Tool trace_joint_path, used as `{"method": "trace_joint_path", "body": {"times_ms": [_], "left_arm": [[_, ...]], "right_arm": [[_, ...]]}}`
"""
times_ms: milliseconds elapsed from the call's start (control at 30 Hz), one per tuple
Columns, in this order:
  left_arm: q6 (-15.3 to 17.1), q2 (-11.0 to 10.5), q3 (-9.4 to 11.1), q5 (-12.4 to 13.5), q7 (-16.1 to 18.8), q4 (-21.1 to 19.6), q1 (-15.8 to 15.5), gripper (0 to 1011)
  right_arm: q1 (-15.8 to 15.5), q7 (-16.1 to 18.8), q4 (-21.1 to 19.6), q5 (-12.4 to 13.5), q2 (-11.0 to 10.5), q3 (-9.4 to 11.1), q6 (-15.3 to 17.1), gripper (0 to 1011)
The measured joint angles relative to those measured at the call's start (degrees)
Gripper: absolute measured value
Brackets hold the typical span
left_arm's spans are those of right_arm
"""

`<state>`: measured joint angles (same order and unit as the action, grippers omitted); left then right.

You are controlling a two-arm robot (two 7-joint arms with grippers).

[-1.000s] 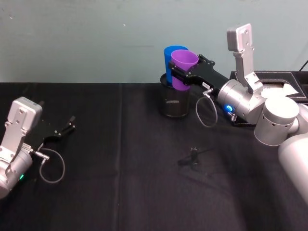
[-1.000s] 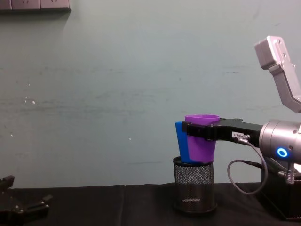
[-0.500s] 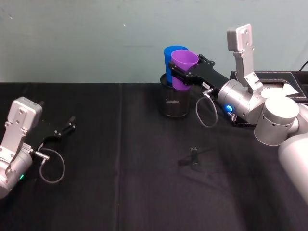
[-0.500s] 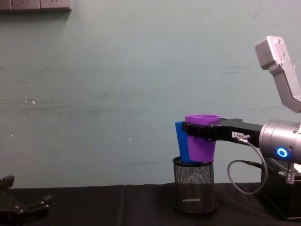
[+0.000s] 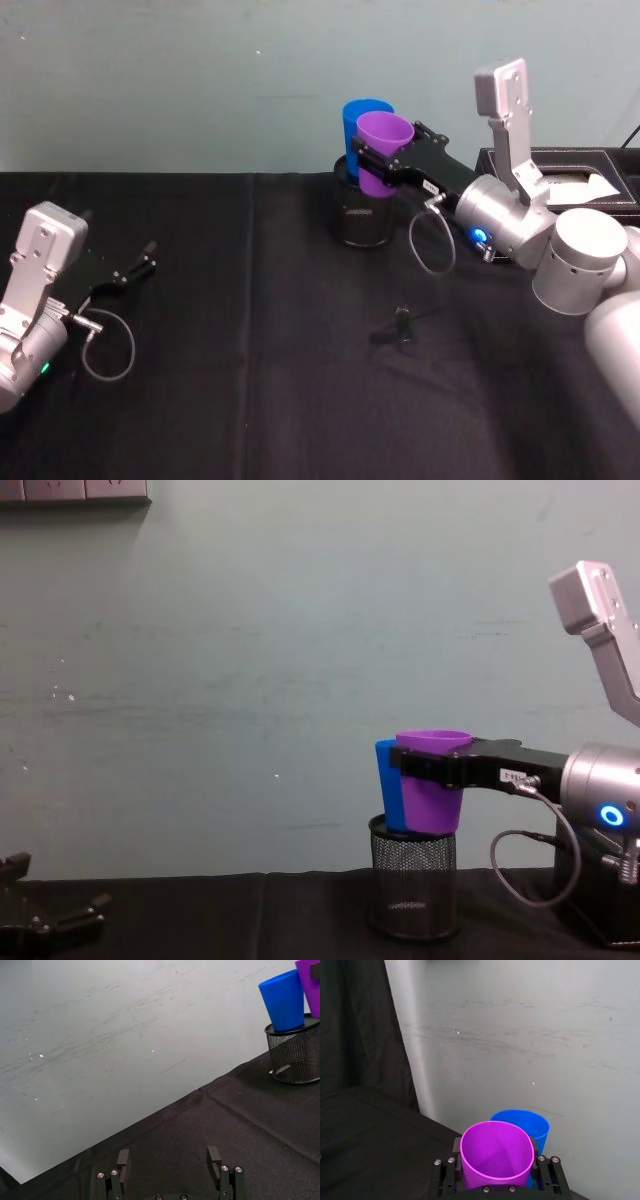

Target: Pick up one cup with a gripper and tap it against the other cup.

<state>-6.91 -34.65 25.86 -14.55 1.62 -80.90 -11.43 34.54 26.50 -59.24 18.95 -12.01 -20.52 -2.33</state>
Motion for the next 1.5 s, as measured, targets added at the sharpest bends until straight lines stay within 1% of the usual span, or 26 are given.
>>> {"method": "trace_joint_path", "body": {"times_ms": [133,233,300,367,433,467,533,633,700,733,767,800,900,933,967,1000,1100,1200,1300,1367,1400,1433,1500], "left_arm": [[0.00,0.00,0.00,0.00,0.00,0.00,0.00,1000],[0.00,0.00,0.00,0.00,0.00,0.00,0.00,1000],[0.00,0.00,0.00,0.00,0.00,0.00,0.00,1000],[0.00,0.00,0.00,0.00,0.00,0.00,0.00,1000],[0.00,0.00,0.00,0.00,0.00,0.00,0.00,1000],[0.00,0.00,0.00,0.00,0.00,0.00,0.00,1000],[0.00,0.00,0.00,0.00,0.00,0.00,0.00,1000],[0.00,0.00,0.00,0.00,0.00,0.00,0.00,1000],[0.00,0.00,0.00,0.00,0.00,0.00,0.00,1000],[0.00,0.00,0.00,0.00,0.00,0.00,0.00,1000],[0.00,0.00,0.00,0.00,0.00,0.00,0.00,1000],[0.00,0.00,0.00,0.00,0.00,0.00,0.00,1000],[0.00,0.00,0.00,0.00,0.00,0.00,0.00,1000],[0.00,0.00,0.00,0.00,0.00,0.00,0.00,1000],[0.00,0.00,0.00,0.00,0.00,0.00,0.00,1000],[0.00,0.00,0.00,0.00,0.00,0.00,0.00,1000],[0.00,0.00,0.00,0.00,0.00,0.00,0.00,1000],[0.00,0.00,0.00,0.00,0.00,0.00,0.00,1000],[0.00,0.00,0.00,0.00,0.00,0.00,0.00,1000],[0.00,0.00,0.00,0.00,0.00,0.00,0.00,1000],[0.00,0.00,0.00,0.00,0.00,0.00,0.00,1000],[0.00,0.00,0.00,0.00,0.00,0.00,0.00,1000],[0.00,0.00,0.00,0.00,0.00,0.00,0.00,1000]], "right_arm": [[-2.52,-0.25,-3.38,0.65,-0.88,0.21,1.11,734],[-3.87,-0.36,-5.16,1.01,-1.35,0.32,1.48,734],[-5.70,-0.67,-7.73,1.59,-2.05,0.52,1.86,734],[-6.15,-0.72,-8.38,1.71,-2.22,0.55,1.96,734],[-7.42,-1.06,-10.18,2.01,-2.73,0.64,2.24,734],[-8.34,-1.32,-11.72,2.14,-3.17,0.70,2.47,734],[-9.35,-1.72,-13.14,2.19,-3.64,0.75,2.68,734],[-12.11,-2.56,-17.12,2.37,-4.87,0.92,3.20,734],[-13.29,-2.81,-18.57,2.50,-5.39,0.96,3.39,734],[-14.36,-2.96,-19.85,2.60,-5.86,1.03,3.48,734],[-14.36,-2.96,-19.85,2.60,-5.86,1.03,3.48,734],[-15.57,-3.05,-21.20,2.62,-6.37,1.05,3.56,734],[-17.95,-3.47,-23.50,2.46,-7.43,0.98,3.39,734],[-19.16,-3.87,-24.47,2.07,-7.85,0.88,3.03,734],[-19.16,-3.87,-24.47,2.07,-7.85,0.88,3.03,734],[-20.36,-4.23,-25.33,1.70,-8.16,0.85,2.56,734],[-22.41,-4.76,-26.07,1.23,-8.44,0.91,1.49,734],[-23.80,-5.12,-26.14,0.86,-8.43,1.00,0.48,734],[-25.60,-5.81,-25.41,-0.27,-8.06,1.15,-1.78,734],[-26.23,-6.21,-24.96,-0.89,-7.82,1.22,-2.78,734],[-26.78,-6.59,-24.46,-1.59,-7.52,1.26,-3.81,734],[-26.78,-6.59,-24.46,-1.59,-7.52,1.26,-3.81,734],[-27.38,-7.01,-23.50,-2.55,-7.04,1.38,-5.42,734]]}}
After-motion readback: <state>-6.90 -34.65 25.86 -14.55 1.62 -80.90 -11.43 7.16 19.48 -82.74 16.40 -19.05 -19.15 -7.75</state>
